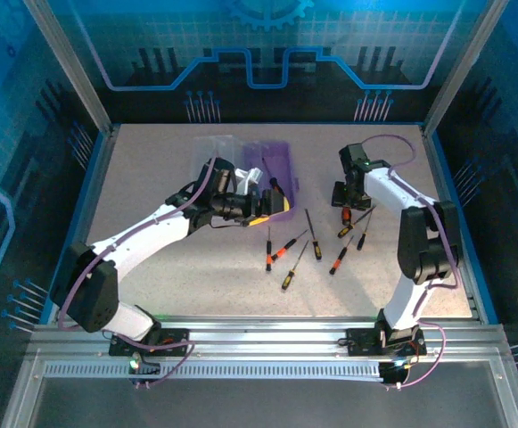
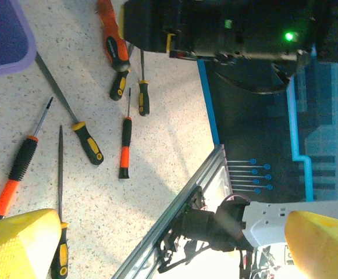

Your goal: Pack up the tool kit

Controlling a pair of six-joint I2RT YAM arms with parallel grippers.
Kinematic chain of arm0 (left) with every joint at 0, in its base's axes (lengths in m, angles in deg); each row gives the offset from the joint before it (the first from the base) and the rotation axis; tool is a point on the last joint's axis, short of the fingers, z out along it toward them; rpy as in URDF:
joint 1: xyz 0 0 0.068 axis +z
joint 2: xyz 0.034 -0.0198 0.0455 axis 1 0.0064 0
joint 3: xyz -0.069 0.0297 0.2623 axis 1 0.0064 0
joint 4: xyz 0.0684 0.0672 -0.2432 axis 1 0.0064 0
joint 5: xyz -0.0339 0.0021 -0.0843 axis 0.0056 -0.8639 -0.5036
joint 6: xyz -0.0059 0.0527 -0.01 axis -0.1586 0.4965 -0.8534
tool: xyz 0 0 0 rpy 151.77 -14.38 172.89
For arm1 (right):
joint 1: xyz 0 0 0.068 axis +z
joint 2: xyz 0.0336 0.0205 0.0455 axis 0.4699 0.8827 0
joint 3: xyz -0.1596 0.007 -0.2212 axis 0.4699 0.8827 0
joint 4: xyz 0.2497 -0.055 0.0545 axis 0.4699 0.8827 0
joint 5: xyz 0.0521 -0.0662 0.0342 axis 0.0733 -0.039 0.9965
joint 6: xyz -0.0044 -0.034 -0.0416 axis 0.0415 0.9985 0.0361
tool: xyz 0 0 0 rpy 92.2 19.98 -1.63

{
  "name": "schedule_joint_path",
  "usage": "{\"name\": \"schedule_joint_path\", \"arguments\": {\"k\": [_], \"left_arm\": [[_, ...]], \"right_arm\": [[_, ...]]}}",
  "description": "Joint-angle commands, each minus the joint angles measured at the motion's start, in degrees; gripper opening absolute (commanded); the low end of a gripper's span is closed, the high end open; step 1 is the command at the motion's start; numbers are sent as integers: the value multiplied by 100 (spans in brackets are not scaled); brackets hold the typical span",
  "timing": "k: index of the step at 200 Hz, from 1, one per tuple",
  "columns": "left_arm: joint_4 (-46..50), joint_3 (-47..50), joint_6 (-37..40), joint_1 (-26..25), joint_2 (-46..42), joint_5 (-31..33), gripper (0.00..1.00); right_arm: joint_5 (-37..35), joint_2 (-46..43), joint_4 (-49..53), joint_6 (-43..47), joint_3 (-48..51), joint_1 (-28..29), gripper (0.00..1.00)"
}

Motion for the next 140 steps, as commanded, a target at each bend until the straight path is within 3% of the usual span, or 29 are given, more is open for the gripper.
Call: {"name": "schedule_joint_path", "arguments": {"k": [1, 92, 140], "left_arm": [[69, -237, 219, -33, 12, -158, 99], [162, -264, 305, -33, 0, -77, 99], [200, -266, 335, -33, 7, -40, 99]], "right_arm": [[-145, 312, 72, 84, -221, -132, 50], [419, 828, -8, 154, -252, -355, 46], [499, 982, -64, 184, -263, -359, 37]]}}
